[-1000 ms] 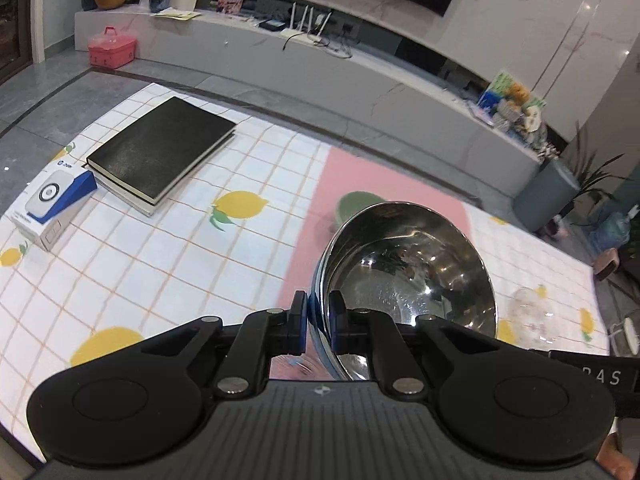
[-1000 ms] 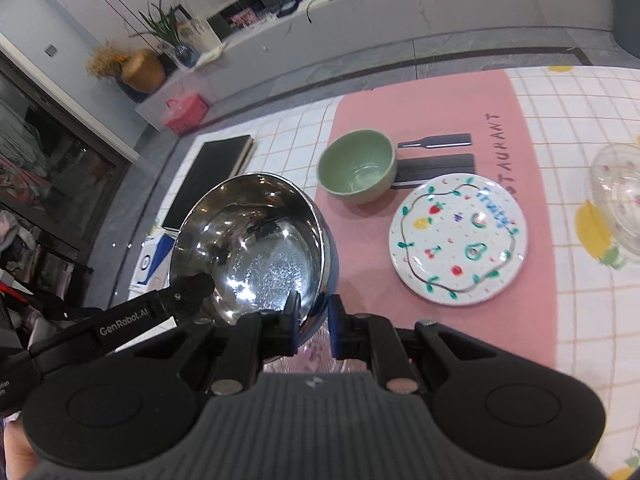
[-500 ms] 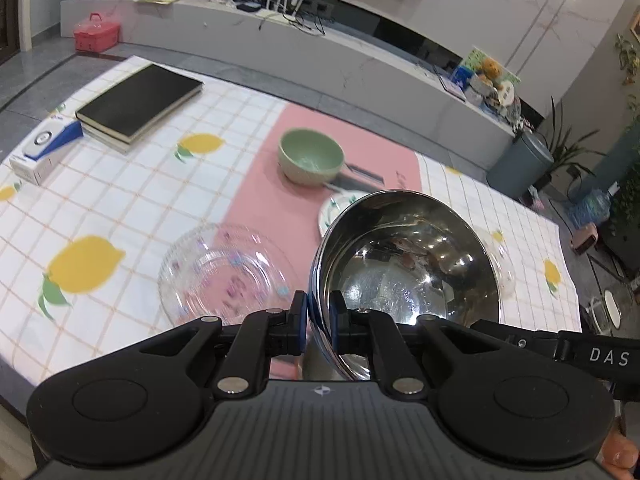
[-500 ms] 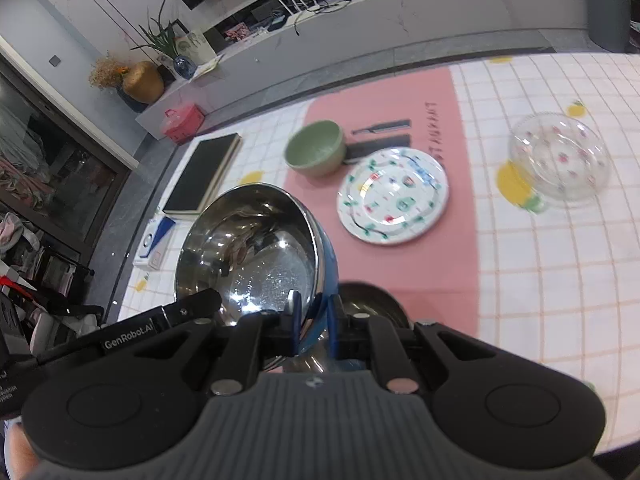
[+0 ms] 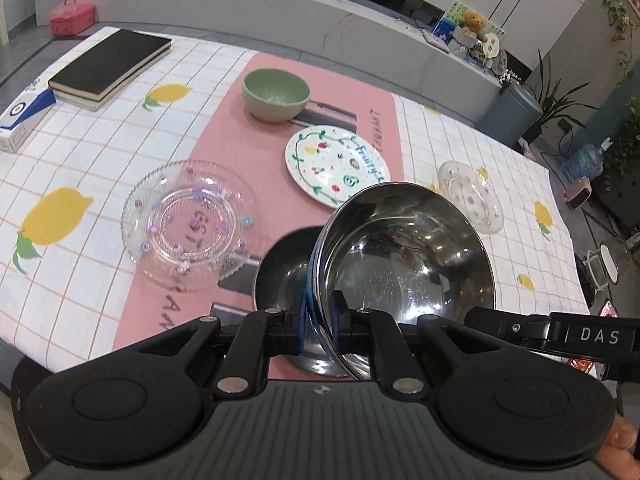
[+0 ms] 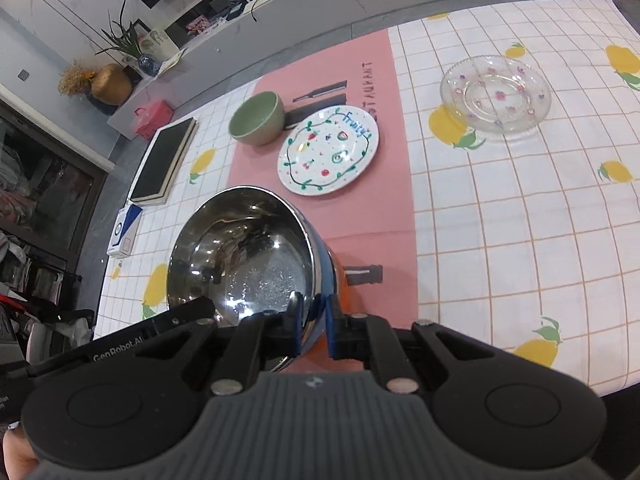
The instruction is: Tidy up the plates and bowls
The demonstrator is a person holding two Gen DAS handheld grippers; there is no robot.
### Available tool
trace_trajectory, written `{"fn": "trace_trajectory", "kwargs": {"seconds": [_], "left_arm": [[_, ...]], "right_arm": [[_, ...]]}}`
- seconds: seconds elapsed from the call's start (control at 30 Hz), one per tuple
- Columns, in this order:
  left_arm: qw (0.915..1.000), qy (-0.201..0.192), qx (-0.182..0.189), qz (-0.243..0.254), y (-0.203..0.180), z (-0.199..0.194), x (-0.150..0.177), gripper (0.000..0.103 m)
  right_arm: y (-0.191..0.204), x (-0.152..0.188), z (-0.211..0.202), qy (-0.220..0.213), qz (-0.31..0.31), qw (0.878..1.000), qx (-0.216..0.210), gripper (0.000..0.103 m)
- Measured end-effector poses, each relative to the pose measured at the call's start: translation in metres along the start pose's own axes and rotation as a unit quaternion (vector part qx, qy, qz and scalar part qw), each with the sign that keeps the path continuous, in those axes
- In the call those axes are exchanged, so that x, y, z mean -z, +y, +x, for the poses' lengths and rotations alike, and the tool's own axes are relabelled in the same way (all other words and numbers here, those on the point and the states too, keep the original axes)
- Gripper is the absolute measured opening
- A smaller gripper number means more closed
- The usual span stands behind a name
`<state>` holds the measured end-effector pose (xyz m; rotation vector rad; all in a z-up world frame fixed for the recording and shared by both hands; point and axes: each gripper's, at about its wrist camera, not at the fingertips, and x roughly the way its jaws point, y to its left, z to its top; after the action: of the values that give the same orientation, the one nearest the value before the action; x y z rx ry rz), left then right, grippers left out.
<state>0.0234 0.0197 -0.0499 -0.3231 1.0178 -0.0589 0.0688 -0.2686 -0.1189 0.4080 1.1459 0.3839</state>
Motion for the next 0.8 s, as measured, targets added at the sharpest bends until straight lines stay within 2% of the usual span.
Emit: {"fn": "trace_trajectory", "kwargs": {"seconds": [0.27,0.5,0.8], "left_arm": [[0.9999,0.007,-0.009,-0.012,0.005,0.005,0.001,0.014],[0.9997,0.008,-0.022,-0.002,0.002,0.011,0.004,0.014],[0.9993,0.016,-0.032,-0.013,0.012,0.018,-0.005,0.014]], "right_arm": [[0.0,0.0,0.014,0.01,0.005,1.0,0.009,0.009],[0.001,-0.001,0.022,0.014,0.006,1.0,0.018,0.008],[0.011,-0.012,0.036,0.021,0.0,0.999,0.024,0.008]]}}
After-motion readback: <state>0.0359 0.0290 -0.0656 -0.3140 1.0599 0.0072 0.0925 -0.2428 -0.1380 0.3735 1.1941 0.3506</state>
